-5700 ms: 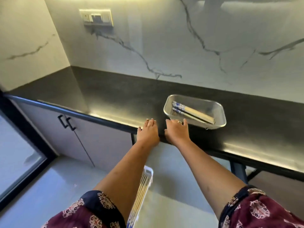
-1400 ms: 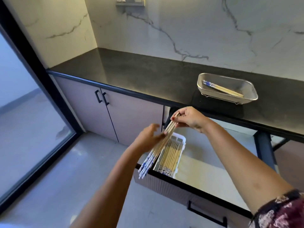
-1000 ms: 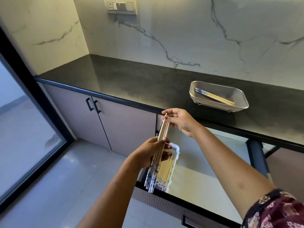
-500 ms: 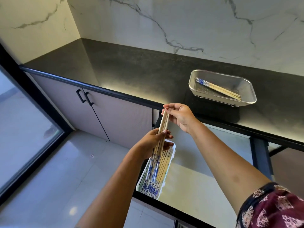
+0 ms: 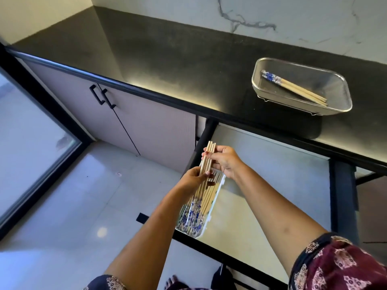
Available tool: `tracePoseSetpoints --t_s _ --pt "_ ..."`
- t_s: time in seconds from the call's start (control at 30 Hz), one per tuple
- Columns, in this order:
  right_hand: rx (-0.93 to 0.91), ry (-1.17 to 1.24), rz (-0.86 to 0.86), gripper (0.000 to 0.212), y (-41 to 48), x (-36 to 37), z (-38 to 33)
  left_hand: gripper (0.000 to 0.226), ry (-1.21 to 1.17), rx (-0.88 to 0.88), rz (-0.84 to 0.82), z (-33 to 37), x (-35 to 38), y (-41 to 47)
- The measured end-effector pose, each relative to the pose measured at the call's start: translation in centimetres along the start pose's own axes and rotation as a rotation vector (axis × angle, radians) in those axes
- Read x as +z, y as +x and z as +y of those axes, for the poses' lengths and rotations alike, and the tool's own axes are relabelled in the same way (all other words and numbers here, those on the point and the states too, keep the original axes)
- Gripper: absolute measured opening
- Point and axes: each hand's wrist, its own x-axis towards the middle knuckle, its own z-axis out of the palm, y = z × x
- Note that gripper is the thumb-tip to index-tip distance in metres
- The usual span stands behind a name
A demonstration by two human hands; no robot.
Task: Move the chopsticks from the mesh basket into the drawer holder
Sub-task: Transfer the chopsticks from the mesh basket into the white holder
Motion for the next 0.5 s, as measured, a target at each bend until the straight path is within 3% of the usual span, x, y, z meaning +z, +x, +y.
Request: tracePoseSetpoints --t_s 0.1,0.2,0.3,0.5 --pt "0.013 -0.052 0.112 0.021 1.2 -0.3 2.2 0.024 0.332 0.059 0.261 -1.7 -0.6 0.4" --pt "0.043 -0.085 0.241 0.010 2.2 -0.4 4.4 0.035 0.596 0.145 0.384 -2.7 -1.4 0.0" --pt "0.061 -0.119 0.306 0.011 3.1 0.3 6.4 0.038 1.001 0.253 0.421 -3.6 -2.5 -0.2" --pt "0.110 -0.102 0.266 0.013 4.2 0.8 8.0 0.087 1.260 0.158 0.343 -5.3 -3.8 -0.4"
